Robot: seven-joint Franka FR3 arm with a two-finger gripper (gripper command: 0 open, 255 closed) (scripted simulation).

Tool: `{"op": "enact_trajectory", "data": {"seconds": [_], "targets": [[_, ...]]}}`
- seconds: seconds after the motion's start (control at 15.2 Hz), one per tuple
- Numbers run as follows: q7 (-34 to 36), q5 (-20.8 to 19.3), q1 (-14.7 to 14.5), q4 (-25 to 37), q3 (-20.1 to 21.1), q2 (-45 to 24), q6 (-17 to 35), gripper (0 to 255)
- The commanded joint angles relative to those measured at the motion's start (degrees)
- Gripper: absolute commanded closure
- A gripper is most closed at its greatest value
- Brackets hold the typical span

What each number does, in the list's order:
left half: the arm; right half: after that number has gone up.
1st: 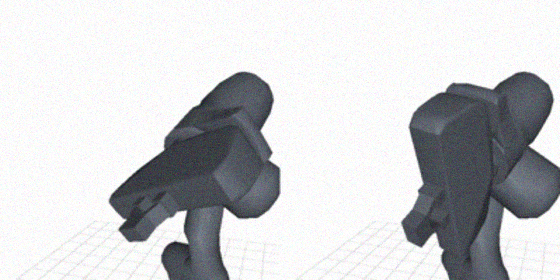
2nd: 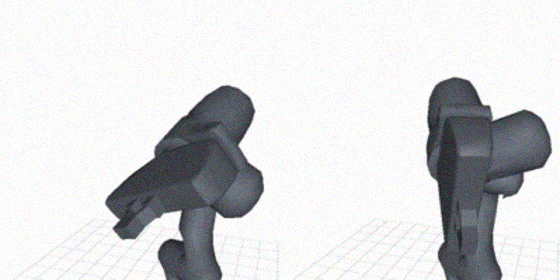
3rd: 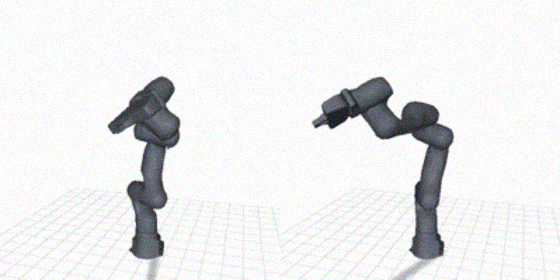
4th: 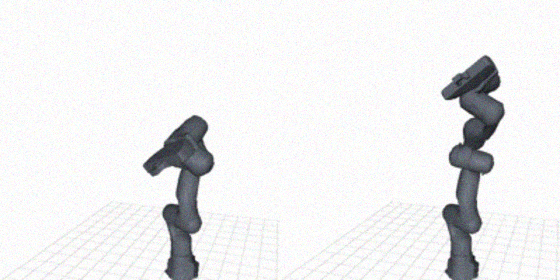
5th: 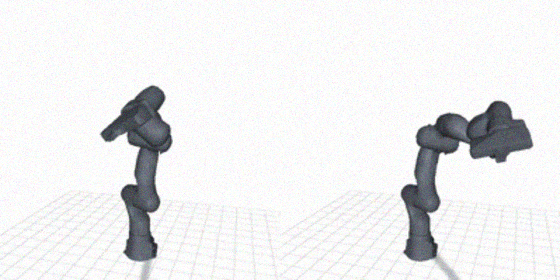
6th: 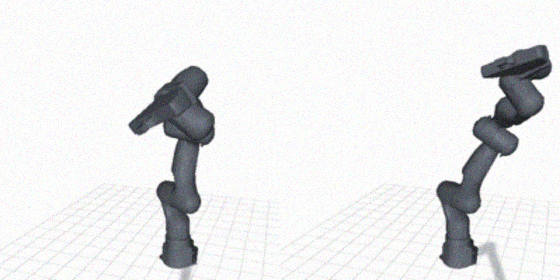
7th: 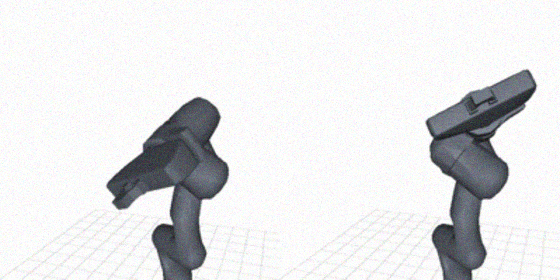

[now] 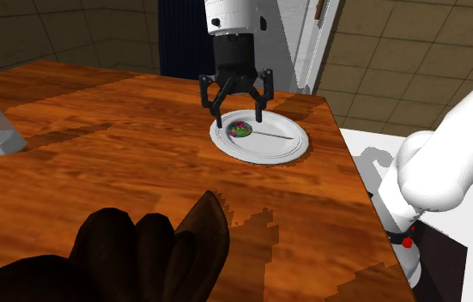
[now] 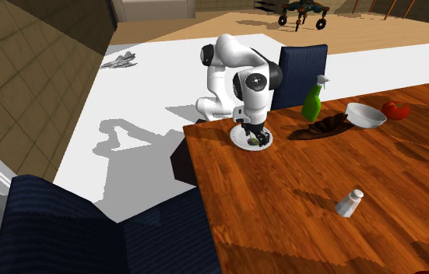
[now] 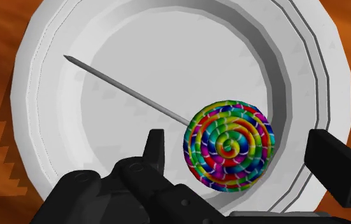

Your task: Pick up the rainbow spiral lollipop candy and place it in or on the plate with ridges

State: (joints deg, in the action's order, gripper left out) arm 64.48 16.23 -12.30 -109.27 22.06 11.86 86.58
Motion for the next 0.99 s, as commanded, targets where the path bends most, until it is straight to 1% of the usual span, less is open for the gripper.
{"op": "enact_trajectory", "data": {"seconds": [0.0,0.2,0.46,0.92], "targets": [[0.0,0.0,0.0,0.0,0.0,0.0,0.0,0],[0.0,0.0,0.0,0.0,0.0,0.0,0.0,0],[1.1,-1.1,0.6,9.9,-0.6,-3.0,-7.0,0],[1.1,-1.1,0.6,9.9,-0.6,-3.0,-7.0,0]]}}
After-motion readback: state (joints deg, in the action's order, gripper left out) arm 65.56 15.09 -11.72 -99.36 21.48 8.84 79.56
